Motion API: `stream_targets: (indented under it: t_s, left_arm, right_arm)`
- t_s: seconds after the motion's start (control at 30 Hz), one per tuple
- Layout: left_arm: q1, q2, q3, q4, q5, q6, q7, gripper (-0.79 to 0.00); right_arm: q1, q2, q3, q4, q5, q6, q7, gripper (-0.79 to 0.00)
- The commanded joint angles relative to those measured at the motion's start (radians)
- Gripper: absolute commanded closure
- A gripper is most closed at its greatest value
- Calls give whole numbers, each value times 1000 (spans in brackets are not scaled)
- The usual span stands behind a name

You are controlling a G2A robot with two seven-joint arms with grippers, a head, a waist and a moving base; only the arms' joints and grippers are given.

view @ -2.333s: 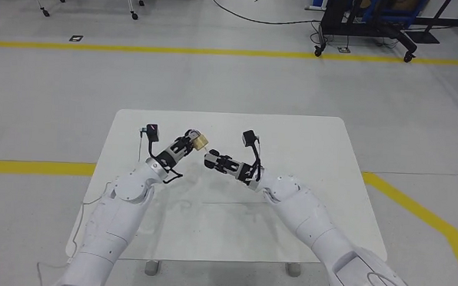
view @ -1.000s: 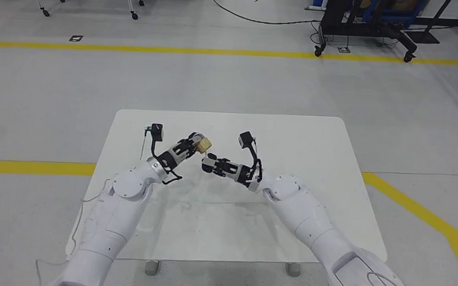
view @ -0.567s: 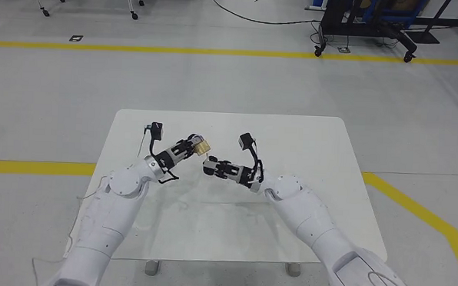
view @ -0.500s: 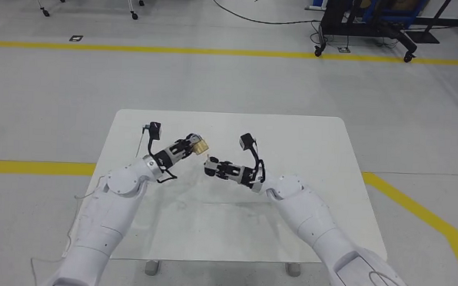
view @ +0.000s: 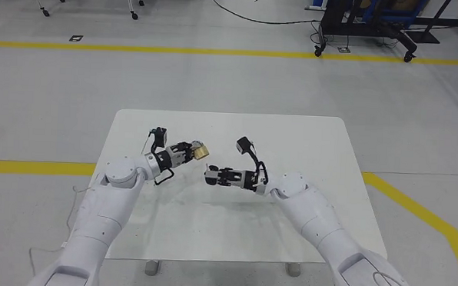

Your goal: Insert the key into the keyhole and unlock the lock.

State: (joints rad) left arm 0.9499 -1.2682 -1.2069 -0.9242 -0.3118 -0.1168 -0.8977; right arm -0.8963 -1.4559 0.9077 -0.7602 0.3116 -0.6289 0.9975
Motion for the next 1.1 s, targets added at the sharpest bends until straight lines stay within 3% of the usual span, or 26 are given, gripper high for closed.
stream_targets:
  t_s: [0.0,0.43,1.07]
  left_arm:
    - [-1,-1,5,1,-1,-5,4,0]
    - [5,-3,19,-4,-14,-42,2,0]
    - [10,1,27,-12,-6,-53,-2,0]
  right_arm:
    - [2,-1,-1,-2,14,15,15,0]
    - [31,-17,-14,65,89,67,42,0]
    - [76,-44,-41,147,74,54,-3,0]
